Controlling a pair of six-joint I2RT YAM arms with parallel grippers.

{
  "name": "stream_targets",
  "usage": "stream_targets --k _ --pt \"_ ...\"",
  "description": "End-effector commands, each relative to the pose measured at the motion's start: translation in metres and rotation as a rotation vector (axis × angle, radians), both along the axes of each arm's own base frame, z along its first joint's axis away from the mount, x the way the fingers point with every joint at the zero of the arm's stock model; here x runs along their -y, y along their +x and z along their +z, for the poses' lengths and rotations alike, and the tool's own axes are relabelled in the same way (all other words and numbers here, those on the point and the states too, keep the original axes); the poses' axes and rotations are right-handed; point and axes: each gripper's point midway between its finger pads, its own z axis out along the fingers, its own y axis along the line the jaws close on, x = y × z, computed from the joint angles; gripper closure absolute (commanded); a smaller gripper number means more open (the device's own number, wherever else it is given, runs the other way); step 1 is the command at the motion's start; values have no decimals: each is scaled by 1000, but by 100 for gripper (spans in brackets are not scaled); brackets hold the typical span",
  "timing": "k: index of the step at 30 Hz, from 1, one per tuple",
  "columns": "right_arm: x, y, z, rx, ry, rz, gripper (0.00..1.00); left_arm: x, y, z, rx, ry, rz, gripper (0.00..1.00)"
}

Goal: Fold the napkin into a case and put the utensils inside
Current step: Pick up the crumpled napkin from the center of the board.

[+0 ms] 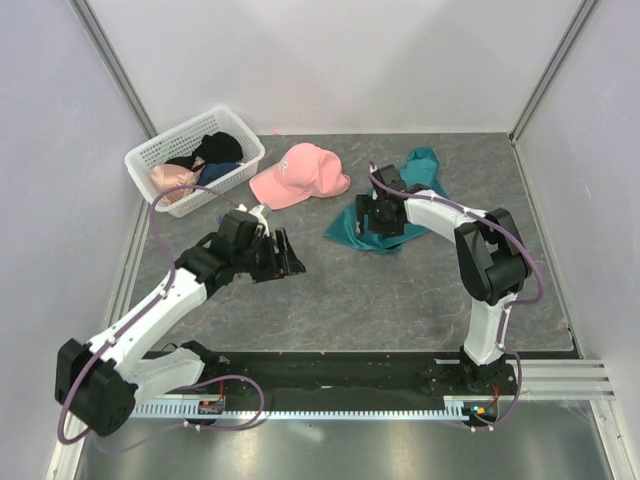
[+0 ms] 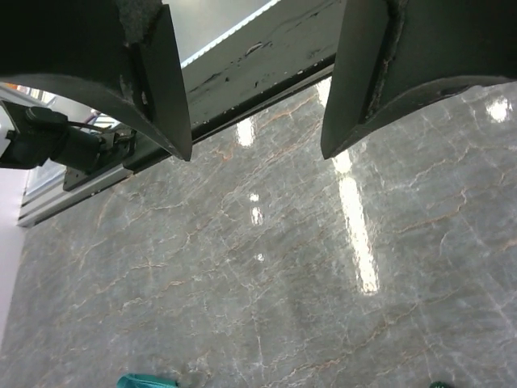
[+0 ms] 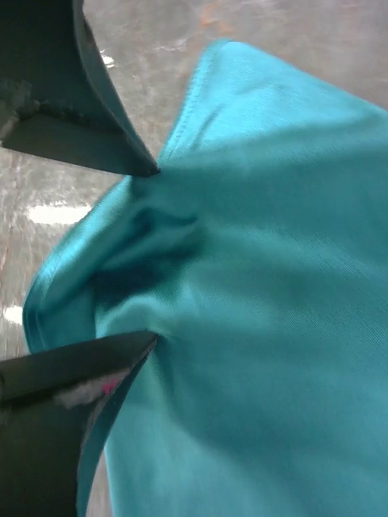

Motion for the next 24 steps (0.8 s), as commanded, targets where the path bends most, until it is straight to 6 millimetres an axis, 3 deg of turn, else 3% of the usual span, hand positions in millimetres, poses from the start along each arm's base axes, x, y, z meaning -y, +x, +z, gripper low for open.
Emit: stream_targets --k 1,2,5,7,8,10,11,14,18,20,22,24 --pt "1 -44 -20 -100 15 27 25 12 16 3 24 60 -101 30" --pt "3 -67 -23 -125 19 37 31 17 21 6 42 79 -130 31" --pt "4 -106 -12 -138 67 57 31 30 24 -8 27 146 -183 31" --pt "12 -121 -2 -137 81 15 28 42 21 -16 33 185 -215 31" --pt "21 -122 16 -77 79 -18 20 46 20 -27 22 213 -236 30" --pt "32 -128 33 -52 74 -68 13 55 15 -40 6 228 -273 30" --pt "39 -126 52 -9 89 -99 6 61 11 -52 -30 234 -291 30" --pt "74 -130 70 19 37 -235 2 78 4 -62 -55 233 -328 30" --pt "112 -139 66 -11 15 -294 2 104 -12 -87 -157 245 -368 32" --pt "129 -150 56 -63 -14 -301 4 122 -19 -86 -183 203 -366 32" --pt "137 -158 45 -94 -28 -313 6 133 -19 -96 -189 198 -367 32" --pt "134 -162 42 -122 18 -309 11 134 -17 -105 -216 212 -346 32"
